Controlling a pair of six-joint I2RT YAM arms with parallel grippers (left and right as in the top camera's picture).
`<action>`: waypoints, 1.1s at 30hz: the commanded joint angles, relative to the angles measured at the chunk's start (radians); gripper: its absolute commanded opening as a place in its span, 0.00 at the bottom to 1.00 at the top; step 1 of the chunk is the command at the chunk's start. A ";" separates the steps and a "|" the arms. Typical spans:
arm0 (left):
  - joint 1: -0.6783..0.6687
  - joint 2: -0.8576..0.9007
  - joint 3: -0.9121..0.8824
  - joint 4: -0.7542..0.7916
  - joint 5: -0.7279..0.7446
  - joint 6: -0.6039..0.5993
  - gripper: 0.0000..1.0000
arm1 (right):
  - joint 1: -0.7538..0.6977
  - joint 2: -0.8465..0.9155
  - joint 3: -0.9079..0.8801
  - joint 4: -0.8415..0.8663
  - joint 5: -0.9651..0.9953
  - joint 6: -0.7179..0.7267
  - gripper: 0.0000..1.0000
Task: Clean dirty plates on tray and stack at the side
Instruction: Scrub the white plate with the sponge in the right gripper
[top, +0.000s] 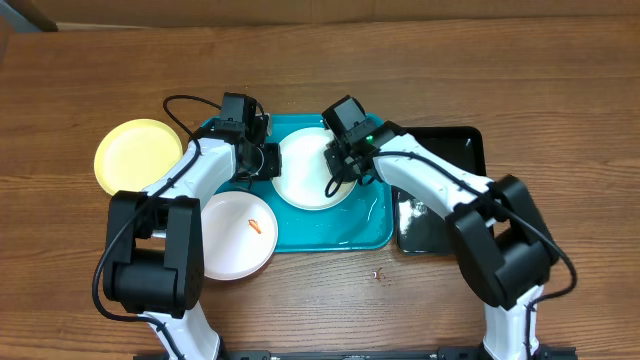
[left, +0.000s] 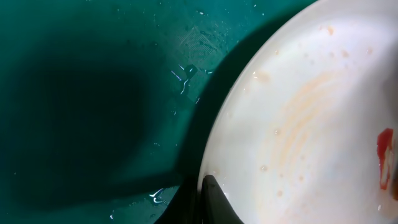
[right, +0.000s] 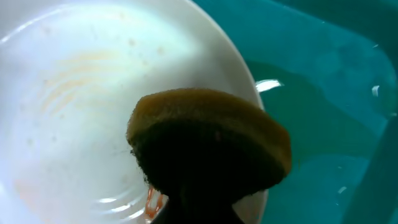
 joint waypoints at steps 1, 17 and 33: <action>-0.007 0.013 0.002 -0.002 0.012 0.005 0.06 | 0.004 0.043 0.023 0.006 -0.031 0.036 0.04; -0.007 0.013 0.002 0.001 0.011 0.005 0.05 | 0.003 0.146 0.022 0.055 -0.422 0.094 0.04; -0.006 0.013 0.002 -0.005 0.000 0.005 0.10 | -0.291 0.033 0.352 -0.210 -0.892 0.024 0.04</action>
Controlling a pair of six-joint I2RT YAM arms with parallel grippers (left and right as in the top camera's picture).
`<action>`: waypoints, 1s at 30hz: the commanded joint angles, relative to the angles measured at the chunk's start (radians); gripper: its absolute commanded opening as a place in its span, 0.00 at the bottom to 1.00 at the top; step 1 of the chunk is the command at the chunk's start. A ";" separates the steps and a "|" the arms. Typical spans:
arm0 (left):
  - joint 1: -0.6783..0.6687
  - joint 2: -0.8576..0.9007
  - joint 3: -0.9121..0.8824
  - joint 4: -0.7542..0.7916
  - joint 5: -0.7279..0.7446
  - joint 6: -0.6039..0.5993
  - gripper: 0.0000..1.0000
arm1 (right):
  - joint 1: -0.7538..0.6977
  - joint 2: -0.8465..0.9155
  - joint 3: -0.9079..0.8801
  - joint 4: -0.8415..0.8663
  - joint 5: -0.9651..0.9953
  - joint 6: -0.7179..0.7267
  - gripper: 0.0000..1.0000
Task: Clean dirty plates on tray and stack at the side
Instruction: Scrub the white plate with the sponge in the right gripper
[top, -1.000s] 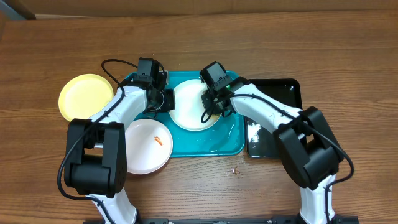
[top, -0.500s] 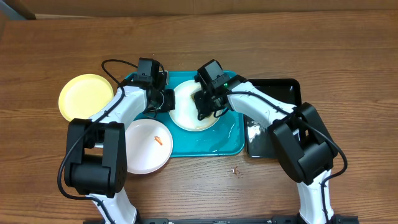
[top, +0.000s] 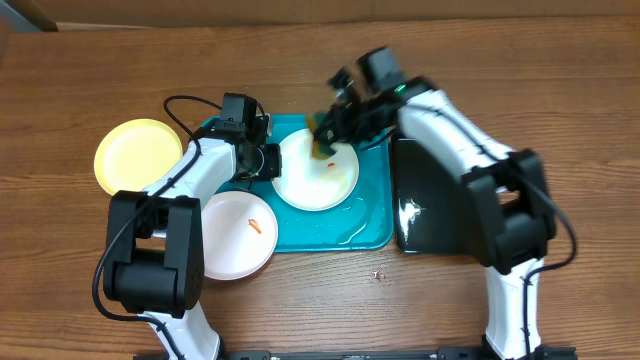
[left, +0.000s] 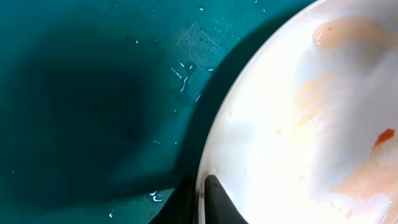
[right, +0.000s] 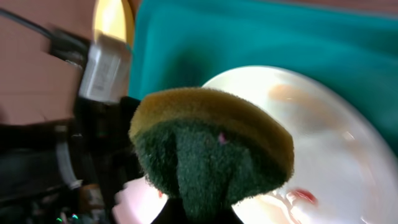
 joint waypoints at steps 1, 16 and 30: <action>-0.006 0.013 0.002 0.000 0.000 0.005 0.10 | -0.074 -0.100 0.036 -0.101 -0.050 -0.063 0.04; -0.006 0.013 0.002 0.001 -0.006 0.009 0.04 | 0.116 -0.107 -0.101 0.011 0.540 -0.149 0.04; -0.006 0.013 0.002 -0.003 -0.006 0.009 0.04 | 0.179 -0.105 -0.355 0.351 0.694 -0.141 0.04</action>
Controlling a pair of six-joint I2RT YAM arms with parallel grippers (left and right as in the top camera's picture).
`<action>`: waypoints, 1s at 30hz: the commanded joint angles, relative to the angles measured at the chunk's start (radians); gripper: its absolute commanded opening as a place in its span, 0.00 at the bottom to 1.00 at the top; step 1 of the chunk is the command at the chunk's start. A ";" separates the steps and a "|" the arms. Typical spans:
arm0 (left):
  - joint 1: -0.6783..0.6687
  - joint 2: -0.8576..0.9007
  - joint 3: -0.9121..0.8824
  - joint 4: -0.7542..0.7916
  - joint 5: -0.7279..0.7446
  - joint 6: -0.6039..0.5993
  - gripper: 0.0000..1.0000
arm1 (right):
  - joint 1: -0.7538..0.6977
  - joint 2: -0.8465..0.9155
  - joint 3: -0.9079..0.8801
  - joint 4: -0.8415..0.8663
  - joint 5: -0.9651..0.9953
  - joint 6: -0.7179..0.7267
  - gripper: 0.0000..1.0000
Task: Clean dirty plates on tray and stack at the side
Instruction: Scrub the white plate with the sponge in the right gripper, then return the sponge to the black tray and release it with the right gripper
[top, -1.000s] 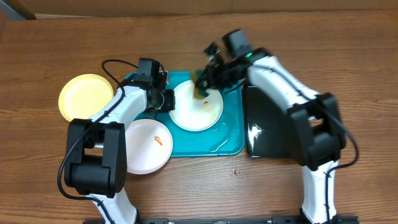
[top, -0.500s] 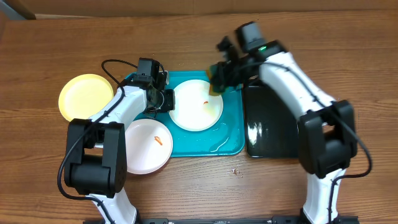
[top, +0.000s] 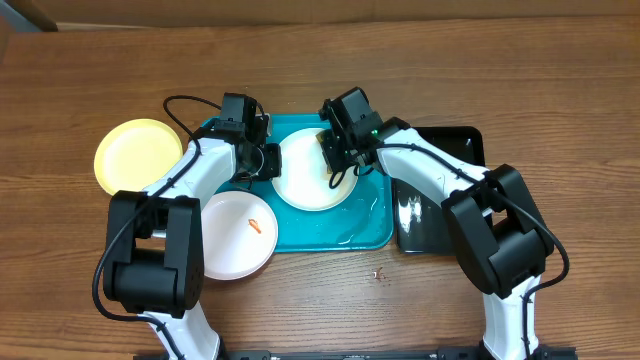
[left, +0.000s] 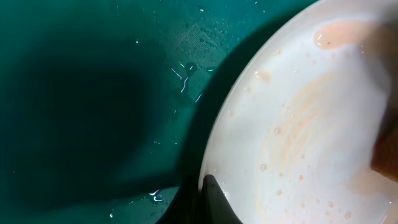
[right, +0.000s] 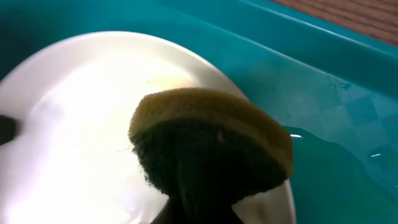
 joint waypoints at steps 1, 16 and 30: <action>-0.006 0.013 0.002 -0.004 -0.006 0.009 0.04 | -0.006 -0.024 -0.040 0.042 0.000 -0.003 0.04; -0.006 0.013 0.002 -0.004 -0.007 0.009 0.04 | -0.036 -0.039 -0.038 0.285 -0.529 0.099 0.04; -0.006 0.013 0.002 0.003 -0.006 0.009 0.24 | -0.344 -0.308 0.038 -0.313 -0.446 0.081 0.04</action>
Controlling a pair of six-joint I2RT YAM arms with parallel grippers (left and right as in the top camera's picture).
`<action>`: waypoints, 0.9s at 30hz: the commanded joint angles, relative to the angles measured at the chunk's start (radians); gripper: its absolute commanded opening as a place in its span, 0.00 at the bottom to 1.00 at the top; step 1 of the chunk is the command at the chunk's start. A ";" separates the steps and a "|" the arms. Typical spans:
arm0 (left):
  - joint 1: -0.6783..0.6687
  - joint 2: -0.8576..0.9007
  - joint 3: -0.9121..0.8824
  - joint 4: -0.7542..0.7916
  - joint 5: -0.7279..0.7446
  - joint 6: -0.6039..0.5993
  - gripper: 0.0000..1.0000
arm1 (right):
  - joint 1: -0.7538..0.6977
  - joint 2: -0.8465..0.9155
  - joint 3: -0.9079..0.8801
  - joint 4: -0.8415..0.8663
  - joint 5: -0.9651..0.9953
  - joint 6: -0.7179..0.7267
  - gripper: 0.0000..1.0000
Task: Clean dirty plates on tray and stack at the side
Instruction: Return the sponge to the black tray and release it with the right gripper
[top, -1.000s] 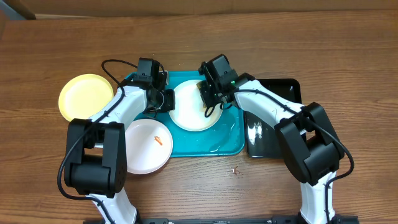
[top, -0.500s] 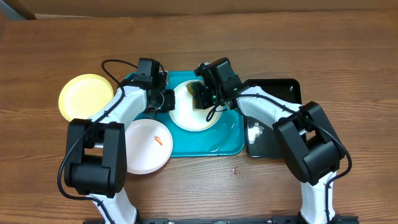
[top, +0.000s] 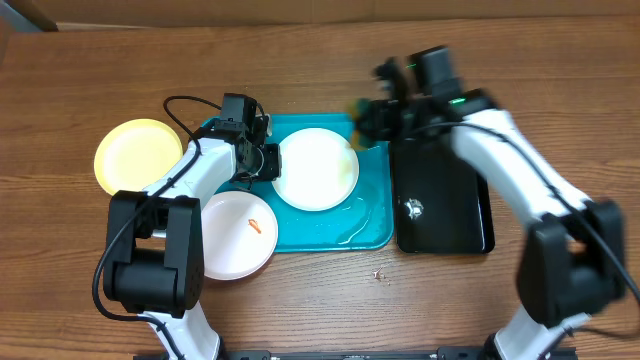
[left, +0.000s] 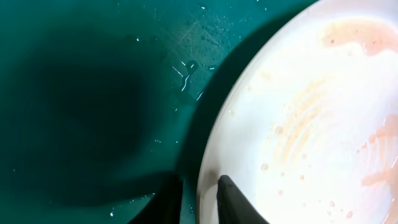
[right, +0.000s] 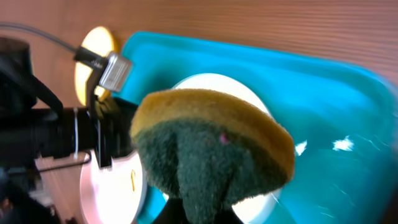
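A white plate (top: 315, 168) lies on the teal tray (top: 370, 228). In the left wrist view the white plate (left: 311, 124) still shows pale orange smears and droplets. My left gripper (top: 266, 160) is at the plate's left rim. Its fingers (left: 231, 198) straddle that rim with a gap, open. My right gripper (top: 368, 115) is raised over the tray's far right corner, blurred, and shut on a yellow-and-green sponge (right: 211, 143). The sponge hides its fingertips.
A pink plate (top: 235, 235) with an orange scrap (top: 255, 224) lies on the table at the tray's front left. A yellow plate (top: 137, 155) sits further left. A black tray (top: 440, 200) with water drops adjoins the teal tray on the right.
My right gripper with the sponge was down on the white plate and is now lifted off, over the tray's far right corner. My left fingers, pinched on the rim before, now stand apart.
My left gripper held the plate's left rim at all three earlier moments. The sponge was on the plate's right side, then raised above its far edge, then back down on the plate. Now it is lifted away again and the left jaws have opened.
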 joint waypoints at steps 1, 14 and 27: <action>-0.006 0.013 0.002 0.008 -0.006 0.008 0.24 | -0.119 -0.059 0.023 -0.201 0.081 -0.035 0.04; -0.006 0.013 0.002 0.030 -0.005 0.008 0.16 | -0.182 -0.055 -0.260 -0.266 0.431 -0.055 0.04; -0.006 0.012 0.005 0.025 -0.005 0.008 0.21 | -0.221 -0.056 -0.143 -0.369 0.400 -0.051 0.66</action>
